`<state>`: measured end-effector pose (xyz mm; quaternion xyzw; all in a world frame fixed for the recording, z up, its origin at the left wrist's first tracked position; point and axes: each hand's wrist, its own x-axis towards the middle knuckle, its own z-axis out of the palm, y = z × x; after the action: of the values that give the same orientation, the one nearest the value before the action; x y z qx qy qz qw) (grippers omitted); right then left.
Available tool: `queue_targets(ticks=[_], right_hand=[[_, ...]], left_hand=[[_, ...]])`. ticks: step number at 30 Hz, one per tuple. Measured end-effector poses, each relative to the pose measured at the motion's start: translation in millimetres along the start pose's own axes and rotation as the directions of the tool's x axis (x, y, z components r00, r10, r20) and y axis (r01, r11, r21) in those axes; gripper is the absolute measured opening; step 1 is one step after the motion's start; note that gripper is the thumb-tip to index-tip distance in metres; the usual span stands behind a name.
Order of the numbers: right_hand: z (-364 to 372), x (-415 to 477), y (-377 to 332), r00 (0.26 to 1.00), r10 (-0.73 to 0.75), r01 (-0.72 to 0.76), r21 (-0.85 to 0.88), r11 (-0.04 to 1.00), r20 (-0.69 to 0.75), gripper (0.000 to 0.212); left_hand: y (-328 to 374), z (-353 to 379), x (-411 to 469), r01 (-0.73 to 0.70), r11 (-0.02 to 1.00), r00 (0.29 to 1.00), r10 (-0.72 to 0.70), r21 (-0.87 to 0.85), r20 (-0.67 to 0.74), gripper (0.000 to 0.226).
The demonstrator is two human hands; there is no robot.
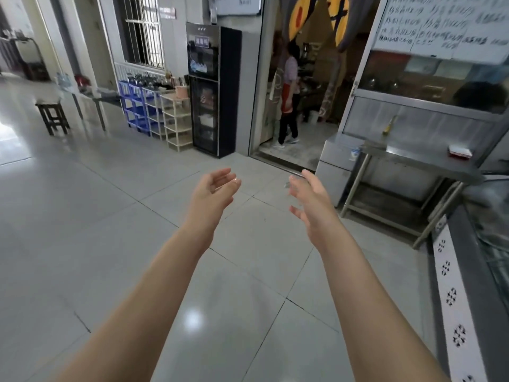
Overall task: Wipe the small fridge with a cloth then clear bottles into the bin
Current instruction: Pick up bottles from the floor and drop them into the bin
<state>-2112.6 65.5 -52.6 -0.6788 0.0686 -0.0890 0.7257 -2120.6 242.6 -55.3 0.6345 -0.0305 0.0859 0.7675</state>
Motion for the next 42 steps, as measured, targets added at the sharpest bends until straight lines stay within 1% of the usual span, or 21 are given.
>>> queue_targets(ticks=[5, 8, 10, 14, 18, 23, 26, 28, 31, 35, 38, 40, 42], right_hand=[[45, 69, 1, 0.998, -0.003, 0.006, 0.046, 0.999, -0.06, 0.055], [64, 117, 2, 0.994, -0.014, 0.02, 0.057, 0.998, -0.109, 0.055], [77, 154, 3, 0.992, -0.021, 0.029, 0.064, 0.998, -0.121, 0.056], [98, 243, 8, 0.991, -0.031, 0.042, 0.084, 0.996, -0.132, 0.058], [111, 346, 4, 0.987, -0.035, 0.052, 0.105, 0.993, -0.156, 0.06], [141, 463, 5, 0.986, -0.033, 0.05, 0.1, 0.994, -0.164, 0.06], [166, 513, 16, 0.989, -0.021, 0.029, 0.054, 0.998, -0.146, 0.06], [178, 546, 24, 0.987, -0.01, 0.015, 0.034, 0.999, -0.163, 0.061], [197, 604, 33, 0.975, -0.014, 0.023, 0.039, 0.999, -0.224, 0.059], [235, 674, 48, 0.966, -0.022, 0.023, 0.003, 1.0, -0.259, 0.062], [263, 724, 51, 0.939, 0.017, -0.014, 0.012, 1.0, -0.343, 0.061], [277, 755, 52, 0.919, 0.013, -0.015, -0.002, 1.0, -0.393, 0.06], [288, 784, 54, 0.9, 0.017, -0.022, -0.006, 1.0, -0.435, 0.058]], left_hand=[[-9, -16, 90, 0.034, 0.997, 0.999, -0.033, -0.065, 0.015, 0.027], [-19, -12, 145, 0.064, 0.995, 0.996, -0.059, -0.07, 0.069, 0.027], [-25, -10, 188, 0.06, 0.996, 0.994, -0.054, -0.066, 0.096, 0.025], [-39, 2, 279, 0.023, 0.996, 0.991, -0.011, -0.087, 0.136, 0.027], [-49, 19, 379, 0.024, 0.997, 0.985, -0.012, -0.072, 0.171, 0.026], [-63, 27, 495, -0.029, 0.997, 0.99, 0.038, -0.069, 0.133, 0.025], [-80, 21, 550, -0.005, 0.997, 0.992, 0.015, -0.079, 0.125, 0.024], [-94, 17, 587, 0.019, 0.997, 0.991, -0.008, -0.079, 0.134, 0.023], [-113, 10, 652, 0.045, 0.996, 0.982, -0.03, -0.078, 0.184, 0.021], [-136, -8, 751, 0.067, 0.996, 0.961, -0.048, -0.06, 0.274, 0.019], [-146, -20, 823, 0.096, 0.995, 0.934, -0.079, -0.032, 0.348, 0.02], [-153, -23, 867, 0.103, 0.994, 0.912, -0.085, -0.022, 0.401, 0.021], [-163, -23, 906, 0.135, 0.991, 0.899, -0.112, -0.024, 0.424, 0.021]])
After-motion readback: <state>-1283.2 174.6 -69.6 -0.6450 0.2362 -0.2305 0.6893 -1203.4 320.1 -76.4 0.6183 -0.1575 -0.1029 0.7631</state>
